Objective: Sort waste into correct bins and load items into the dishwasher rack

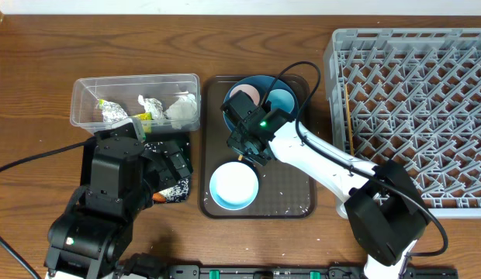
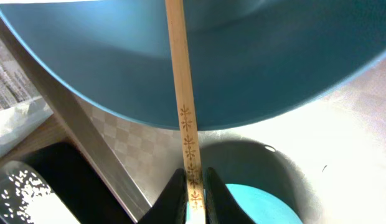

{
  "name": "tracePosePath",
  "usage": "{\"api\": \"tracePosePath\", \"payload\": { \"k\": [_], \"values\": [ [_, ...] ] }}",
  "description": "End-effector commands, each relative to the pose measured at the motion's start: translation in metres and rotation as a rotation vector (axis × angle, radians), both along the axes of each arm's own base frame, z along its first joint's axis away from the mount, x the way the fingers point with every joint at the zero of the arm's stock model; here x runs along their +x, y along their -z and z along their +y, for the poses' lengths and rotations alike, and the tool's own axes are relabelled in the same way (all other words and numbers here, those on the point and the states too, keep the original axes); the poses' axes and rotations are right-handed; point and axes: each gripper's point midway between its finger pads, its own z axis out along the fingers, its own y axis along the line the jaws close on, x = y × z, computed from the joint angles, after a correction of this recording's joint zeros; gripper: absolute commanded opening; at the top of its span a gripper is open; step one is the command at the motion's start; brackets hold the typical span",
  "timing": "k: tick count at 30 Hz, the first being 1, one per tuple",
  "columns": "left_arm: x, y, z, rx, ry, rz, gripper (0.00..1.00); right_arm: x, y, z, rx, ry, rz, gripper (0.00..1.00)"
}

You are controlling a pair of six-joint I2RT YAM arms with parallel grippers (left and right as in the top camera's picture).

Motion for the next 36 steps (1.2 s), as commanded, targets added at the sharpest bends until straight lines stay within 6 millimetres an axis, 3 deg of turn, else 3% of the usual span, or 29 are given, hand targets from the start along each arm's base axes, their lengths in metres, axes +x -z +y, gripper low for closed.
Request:
{"api": "tracePosePath", "payload": {
  "k": [1,8,11,20,25,31,36],
  "values": [
    [0.001,-0.008,0.004,0.013,-0.008,-0.023,1.00,-0.004,0.010,-0.004,-0.038,0.002,0.012,0.02],
    [0.001,-0.008,0.004,0.013,-0.009,-0.023,1.00,-0.005,0.007,-0.005,-0.048,-0.055,-0.002,0.01],
    [0.001,-0.008,0.004,0.013,-0.009,-0.023,1.00,-0.003,-0.006,-0.004,-0.026,-0.061,-0.026,0.01],
    [0.001,-0.008,0.004,0.013,-0.009,-0.023,1.00,0.006,-0.076,-0.009,0.042,-0.183,-0.197,0.01],
    [0.001,-0.008,0.004,0.013,-0.009,-0.023,1.00,0.006,-0.120,-0.018,0.045,-0.385,-0.342,0.04],
    [0.001,-0.008,0.004,0.013,-0.009,-0.023,1.00,-0.001,-0.159,-0.065,-0.038,-0.527,-0.438,0.01],
    [0.001,-0.008,0.004,0.013,-0.009,-0.023,1.00,0.003,-0.173,-0.139,-0.148,-0.497,-0.430,0.01]
  ]
}}
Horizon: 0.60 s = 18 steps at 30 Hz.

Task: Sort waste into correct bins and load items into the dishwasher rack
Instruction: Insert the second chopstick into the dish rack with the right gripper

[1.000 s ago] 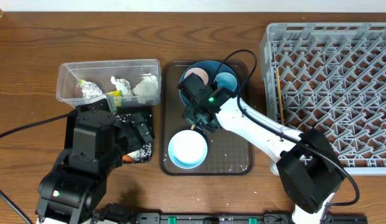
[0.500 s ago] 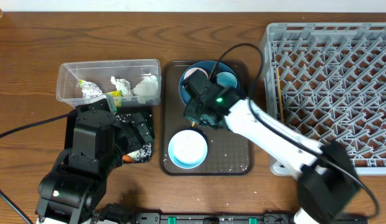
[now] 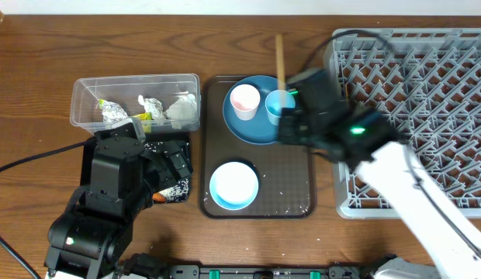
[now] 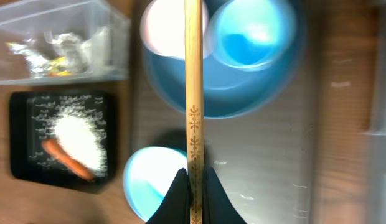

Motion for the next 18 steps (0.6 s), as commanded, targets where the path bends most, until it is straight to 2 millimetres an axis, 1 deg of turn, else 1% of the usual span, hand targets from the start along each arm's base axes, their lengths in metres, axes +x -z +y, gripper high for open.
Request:
{"api": "tracePosePath", "payload": {
  "k": [1,2,6,8,11,14,18],
  "values": [
    [0.001,-0.008,0.004,0.013,-0.008,-0.023,1.00,0.007,-0.010,-0.044,-0.105,-0.052,-0.066,0.01],
    [0.001,-0.008,0.004,0.013,-0.008,-0.023,1.00,0.007,-0.009,-0.060,-0.140,-0.060,-0.063,0.01],
    [0.001,-0.007,0.004,0.013,-0.008,-0.023,1.00,0.011,0.000,-0.103,-0.251,-0.088,-0.037,0.01],
    [0.001,-0.007,0.004,0.013,-0.008,-0.023,1.00,0.013,0.004,-0.127,-0.305,-0.041,-0.020,0.01],
    [0.001,-0.007,0.004,0.013,-0.008,-0.023,1.00,0.017,0.006,-0.155,-0.357,0.038,-0.001,0.01],
    [0.001,-0.008,0.004,0.013,-0.008,-0.023,1.00,0.018,0.008,-0.164,-0.364,0.056,0.010,0.01],
    [0.001,-0.007,0.004,0.013,-0.008,-0.023,1.00,0.021,0.016,-0.168,-0.372,0.062,0.038,0.01]
  ]
}}
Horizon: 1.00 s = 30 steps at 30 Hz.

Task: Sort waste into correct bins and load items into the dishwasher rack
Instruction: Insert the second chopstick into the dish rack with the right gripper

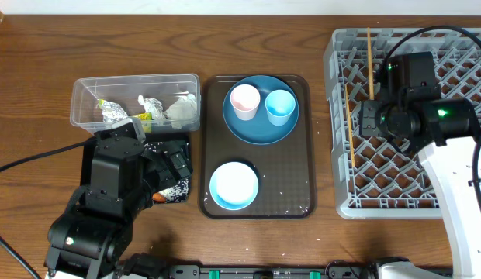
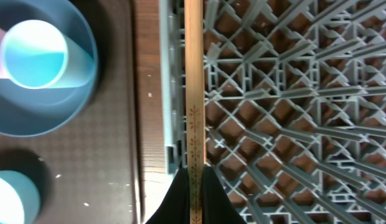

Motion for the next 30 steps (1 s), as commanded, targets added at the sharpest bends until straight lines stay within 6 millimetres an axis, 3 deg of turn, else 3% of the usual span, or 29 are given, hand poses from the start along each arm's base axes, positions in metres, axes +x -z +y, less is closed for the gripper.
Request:
{"api": "tracePosePath", "payload": {
  "k": [1,17,30],
  "values": [
    [0.001,-0.007,0.004,0.013,-0.008,-0.023,1.00,0.003,0.011,-0.005,-0.037,-0.013,0.034,0.01],
    [0.001,-0.007,0.004,0.013,-0.008,-0.023,1.00,0.011,0.080,-0.001,-0.053,-0.021,0.264,0.01],
    [0.001,-0.008,0.004,0.013,-0.008,-0.023,1.00,0.009,0.115,0.000,-0.061,-0.024,0.383,0.01]
  ]
}}
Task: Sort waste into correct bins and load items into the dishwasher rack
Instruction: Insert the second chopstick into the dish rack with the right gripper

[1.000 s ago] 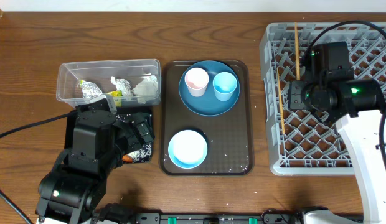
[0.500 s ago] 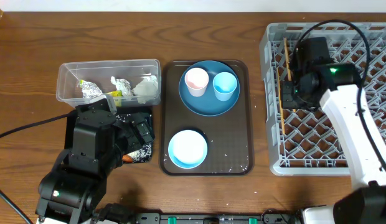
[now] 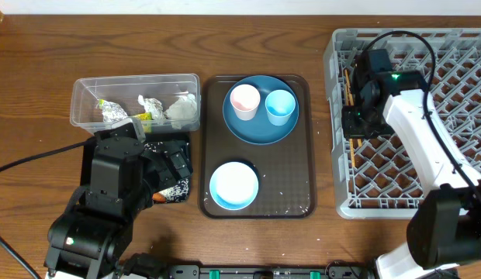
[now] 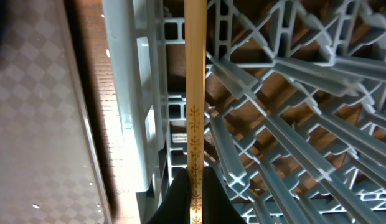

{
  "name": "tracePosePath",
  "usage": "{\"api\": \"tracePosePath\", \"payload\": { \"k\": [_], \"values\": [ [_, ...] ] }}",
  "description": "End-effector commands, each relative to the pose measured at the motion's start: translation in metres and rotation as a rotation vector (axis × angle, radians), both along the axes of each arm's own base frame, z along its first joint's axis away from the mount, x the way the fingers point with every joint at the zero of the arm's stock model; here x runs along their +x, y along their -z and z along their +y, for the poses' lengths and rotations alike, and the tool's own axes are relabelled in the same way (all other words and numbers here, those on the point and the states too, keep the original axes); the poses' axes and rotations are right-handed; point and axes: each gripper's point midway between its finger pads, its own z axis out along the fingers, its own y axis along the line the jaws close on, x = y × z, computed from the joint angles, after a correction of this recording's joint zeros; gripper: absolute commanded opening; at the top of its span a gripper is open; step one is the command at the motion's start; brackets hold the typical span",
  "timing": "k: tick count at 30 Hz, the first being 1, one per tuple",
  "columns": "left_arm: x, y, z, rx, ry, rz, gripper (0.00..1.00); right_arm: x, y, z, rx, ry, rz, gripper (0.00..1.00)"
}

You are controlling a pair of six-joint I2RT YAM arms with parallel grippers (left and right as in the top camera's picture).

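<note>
My right gripper [image 4: 194, 194] is shut on a wooden chopstick [image 4: 194, 87] with a printed pattern. It holds it low along the left edge of the grey dishwasher rack [image 3: 450, 163], just inside the rack's wall [image 4: 140, 93]. In the overhead view the right gripper [image 3: 354, 108] covers most of the stick, and a wooden strip [image 3: 347, 82] shows beside it. My left gripper [image 3: 172, 166] rests over the black tray [image 3: 177, 192] of rice and carrot; its fingers cannot be made out.
A brown tray [image 3: 301, 190] carries a blue plate [image 3: 260, 128] with a pink cup [image 3: 244, 99] and a blue cup [image 3: 280, 105], plus a light-blue bowl [image 3: 234, 184]. A clear bin [image 3: 136, 84] at the left holds foil and paper waste.
My right gripper has moved left and down with the chopstick, from over the rack's inner grid to close along its left wall. The left arm has not moved.
My right gripper was shut on the chopstick on the brown tray beside the blue plate. Then it held the stick above the plate and cups, then over the rack's left part, and now low at the rack's left edge. The left arm stayed still.
</note>
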Motion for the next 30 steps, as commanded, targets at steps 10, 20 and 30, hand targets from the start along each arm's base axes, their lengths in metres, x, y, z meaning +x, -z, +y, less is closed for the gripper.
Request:
{"api": "tracePosePath", "payload": {
  "k": [10,20,30],
  "values": [
    [0.001,-0.008,0.004,0.013,-0.008,-0.023,1.00,-0.001,0.006,0.000,0.002,-0.007,0.021,0.23],
    [0.001,-0.008,0.004,0.013,-0.008,-0.023,1.00,-0.003,0.006,-0.001,0.001,-0.007,0.031,0.35],
    [0.001,-0.007,0.004,0.013,-0.008,-0.023,1.00,-0.006,-0.017,0.027,0.163,-0.017,0.015,0.31]
  ]
}}
